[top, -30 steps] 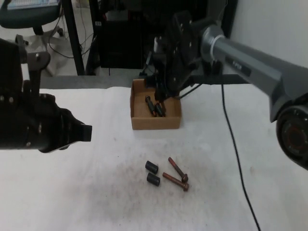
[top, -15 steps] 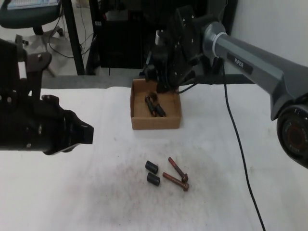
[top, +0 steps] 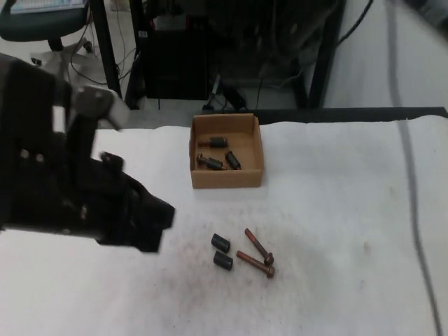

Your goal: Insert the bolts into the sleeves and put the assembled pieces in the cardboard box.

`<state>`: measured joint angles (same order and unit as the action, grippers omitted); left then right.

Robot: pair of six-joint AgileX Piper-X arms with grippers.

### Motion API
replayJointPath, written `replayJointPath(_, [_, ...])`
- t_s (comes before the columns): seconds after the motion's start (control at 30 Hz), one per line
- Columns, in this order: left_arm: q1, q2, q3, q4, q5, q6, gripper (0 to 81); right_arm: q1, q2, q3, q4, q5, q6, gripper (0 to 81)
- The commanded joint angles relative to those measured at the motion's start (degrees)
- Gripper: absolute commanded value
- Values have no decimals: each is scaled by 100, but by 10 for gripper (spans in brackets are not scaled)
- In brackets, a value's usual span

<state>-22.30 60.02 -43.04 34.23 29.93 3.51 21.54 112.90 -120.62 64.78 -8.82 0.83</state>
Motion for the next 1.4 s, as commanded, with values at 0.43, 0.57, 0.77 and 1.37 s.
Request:
replayJointPath(0.43, [-1274, 2072, -1397, 249, -540, 1246, 1, -36, -2077, 2627, 398, -71, -347, 8])
replayJointPath(0.57, [-1274, 2597, -2059, 704, -767, 1558, 41, -102, -2867, 4256, -603, -696, -17, 8])
replayJointPath(0.77, [-1274, 2890, -2294, 842, -1704, 1586, 69, 11, -3642, 6007, -1865, -1386, 7, 8])
replayJointPath(1.37, [-2067, 4661, -2937, 806, -1875, 3764, 69, -526, -4225, 6850, -1872, -1753, 47, 8])
